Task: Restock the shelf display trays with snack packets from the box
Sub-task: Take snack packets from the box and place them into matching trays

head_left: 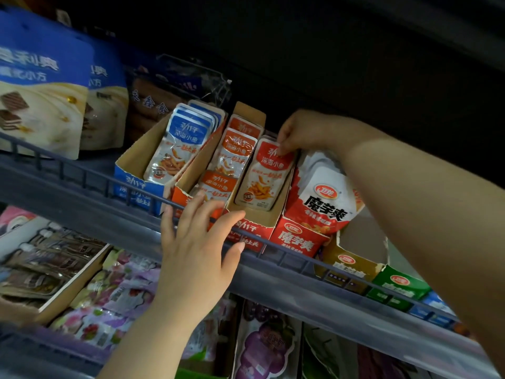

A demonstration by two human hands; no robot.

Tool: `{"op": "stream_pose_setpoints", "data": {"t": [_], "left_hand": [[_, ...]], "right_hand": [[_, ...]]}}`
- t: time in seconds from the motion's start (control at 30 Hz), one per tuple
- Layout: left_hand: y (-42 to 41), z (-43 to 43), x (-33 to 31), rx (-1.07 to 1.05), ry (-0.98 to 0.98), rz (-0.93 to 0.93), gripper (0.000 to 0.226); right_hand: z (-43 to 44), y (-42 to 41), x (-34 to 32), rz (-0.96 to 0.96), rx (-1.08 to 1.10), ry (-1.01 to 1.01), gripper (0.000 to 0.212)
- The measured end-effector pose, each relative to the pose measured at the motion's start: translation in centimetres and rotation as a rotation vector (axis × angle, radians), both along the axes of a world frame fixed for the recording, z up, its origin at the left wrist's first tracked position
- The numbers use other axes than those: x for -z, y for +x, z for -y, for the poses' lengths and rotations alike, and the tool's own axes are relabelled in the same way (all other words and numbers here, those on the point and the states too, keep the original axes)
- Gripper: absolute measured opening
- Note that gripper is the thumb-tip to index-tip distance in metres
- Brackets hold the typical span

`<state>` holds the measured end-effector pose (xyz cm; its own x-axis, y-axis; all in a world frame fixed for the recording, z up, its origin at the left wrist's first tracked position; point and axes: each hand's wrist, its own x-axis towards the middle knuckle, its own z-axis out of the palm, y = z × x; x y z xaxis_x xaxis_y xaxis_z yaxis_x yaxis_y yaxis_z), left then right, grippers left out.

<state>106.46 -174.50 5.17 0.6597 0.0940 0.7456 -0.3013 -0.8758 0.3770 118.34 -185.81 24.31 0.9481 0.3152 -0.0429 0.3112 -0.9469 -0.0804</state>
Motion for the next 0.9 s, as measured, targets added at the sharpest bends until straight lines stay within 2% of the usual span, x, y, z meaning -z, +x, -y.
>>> {"op": "stream_pose_setpoints", "data": {"t": [0.17, 0.47, 0.63, 0.83, 0.9], "left_hand": [[0.1, -0.2, 0.1, 0.021, -0.011, 0.006, 0.035], [0.0, -0.2, 0.1, 0.03, -0.014, -0.018, 0.036], [-0.2, -0.1, 0.0, 0.02, -0.005, -0.037, 0.038], [-2.5, 0.7, -2.0, 0.087, -0.03, 0.006, 0.038], [-3.9, 1.2, -2.3, 0.137, 0.016, 0.005, 0.035]], "right_hand": [[0.2, 1.0, 0.3, 0.016, 0.046, -0.014, 0.023], [0.5, 1.5, 0.6, 0.084, 0.036, -0.01, 0.034], [0.8, 0.9, -0.1, 0.157, -0.005, 0.082, 0.029], [2.0, -2.5, -1.9, 0.313, -0.084, 0.11, 0.011], [2.4, -4.4, -2.5, 0.326, -0.092, 0.137, 0.014]]}}
